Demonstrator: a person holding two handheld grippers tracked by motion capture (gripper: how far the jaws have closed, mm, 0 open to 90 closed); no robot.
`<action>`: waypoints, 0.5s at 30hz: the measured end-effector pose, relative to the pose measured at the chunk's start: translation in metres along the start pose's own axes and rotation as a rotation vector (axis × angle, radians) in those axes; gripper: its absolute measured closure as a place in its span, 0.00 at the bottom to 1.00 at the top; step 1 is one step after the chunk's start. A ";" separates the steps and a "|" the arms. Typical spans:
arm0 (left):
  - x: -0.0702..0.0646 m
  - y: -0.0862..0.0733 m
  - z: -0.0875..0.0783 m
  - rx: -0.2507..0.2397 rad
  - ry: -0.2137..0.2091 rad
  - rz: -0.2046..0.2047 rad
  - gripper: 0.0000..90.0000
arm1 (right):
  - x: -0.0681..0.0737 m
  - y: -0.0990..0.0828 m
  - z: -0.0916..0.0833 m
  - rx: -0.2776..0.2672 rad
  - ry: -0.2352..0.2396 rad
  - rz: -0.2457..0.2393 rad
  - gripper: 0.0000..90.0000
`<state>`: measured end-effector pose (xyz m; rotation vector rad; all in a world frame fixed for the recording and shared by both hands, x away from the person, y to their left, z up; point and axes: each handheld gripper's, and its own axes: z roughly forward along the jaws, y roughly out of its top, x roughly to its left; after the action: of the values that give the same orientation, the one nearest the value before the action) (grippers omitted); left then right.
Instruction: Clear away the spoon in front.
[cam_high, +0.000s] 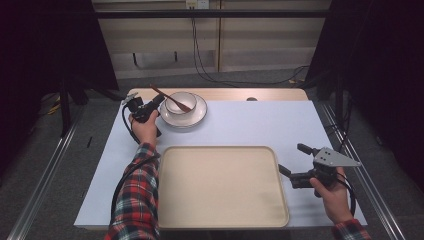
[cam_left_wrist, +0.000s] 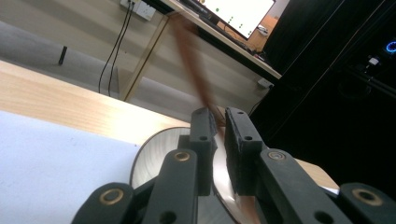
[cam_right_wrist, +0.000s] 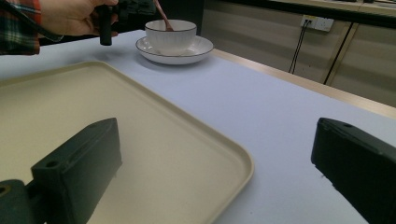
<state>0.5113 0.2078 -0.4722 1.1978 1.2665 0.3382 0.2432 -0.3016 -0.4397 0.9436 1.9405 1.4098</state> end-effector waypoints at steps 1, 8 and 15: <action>0.000 0.000 0.000 0.000 0.000 0.000 0.91 | 0.000 0.000 0.000 0.000 0.000 0.000 0.01; -0.002 0.001 -0.001 0.014 0.036 0.039 0.78 | -0.001 0.000 0.000 0.000 -0.001 0.003 0.01; 0.002 0.002 0.004 0.029 0.067 0.015 0.61 | 0.000 0.000 0.001 0.006 0.006 -0.004 0.01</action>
<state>0.5160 0.2086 -0.4719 1.2300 1.3246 0.3742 0.2440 -0.3011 -0.4398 0.9389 1.9516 1.4070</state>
